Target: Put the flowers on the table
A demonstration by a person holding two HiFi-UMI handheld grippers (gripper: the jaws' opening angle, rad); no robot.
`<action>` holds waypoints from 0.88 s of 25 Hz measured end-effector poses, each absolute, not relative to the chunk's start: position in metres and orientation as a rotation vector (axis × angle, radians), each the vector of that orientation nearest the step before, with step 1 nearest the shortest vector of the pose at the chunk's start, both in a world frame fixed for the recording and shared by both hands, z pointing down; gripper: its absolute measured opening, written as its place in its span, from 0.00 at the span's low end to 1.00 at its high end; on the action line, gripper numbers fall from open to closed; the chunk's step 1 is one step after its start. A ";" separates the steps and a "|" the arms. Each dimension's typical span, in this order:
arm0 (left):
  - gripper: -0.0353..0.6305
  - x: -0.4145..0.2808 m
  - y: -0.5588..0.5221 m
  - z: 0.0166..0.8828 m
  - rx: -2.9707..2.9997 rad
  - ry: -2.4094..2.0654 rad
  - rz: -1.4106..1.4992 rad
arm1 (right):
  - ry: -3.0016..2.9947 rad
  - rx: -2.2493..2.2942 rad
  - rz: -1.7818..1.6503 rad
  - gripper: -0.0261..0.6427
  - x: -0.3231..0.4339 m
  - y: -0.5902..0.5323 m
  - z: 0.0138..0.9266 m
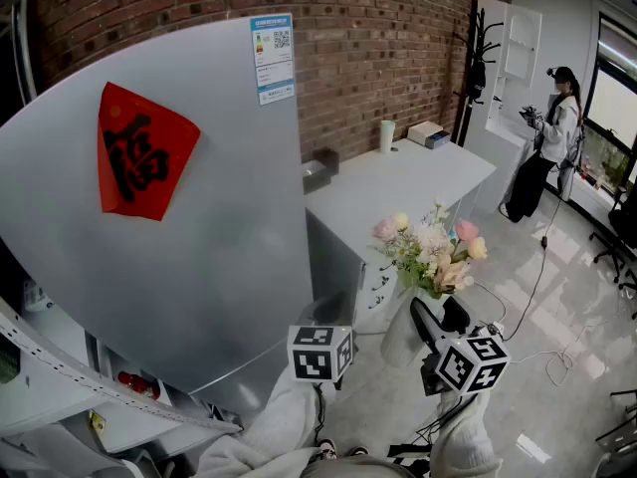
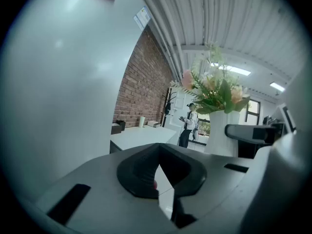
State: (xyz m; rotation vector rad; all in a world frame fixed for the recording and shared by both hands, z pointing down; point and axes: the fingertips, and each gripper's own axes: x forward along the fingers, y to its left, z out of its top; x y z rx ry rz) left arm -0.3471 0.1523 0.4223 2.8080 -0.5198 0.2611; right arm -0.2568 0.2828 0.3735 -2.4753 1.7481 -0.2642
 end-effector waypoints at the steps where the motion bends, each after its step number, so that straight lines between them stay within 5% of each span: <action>1: 0.06 -0.348 0.152 0.422 2.808 -0.521 0.260 | 1.749 -2.475 -0.263 0.41 -0.257 0.282 0.374; 22: 0.06 -0.337 0.131 0.439 2.822 -0.439 0.295 | 1.675 -2.484 -0.316 0.41 -0.241 0.255 0.381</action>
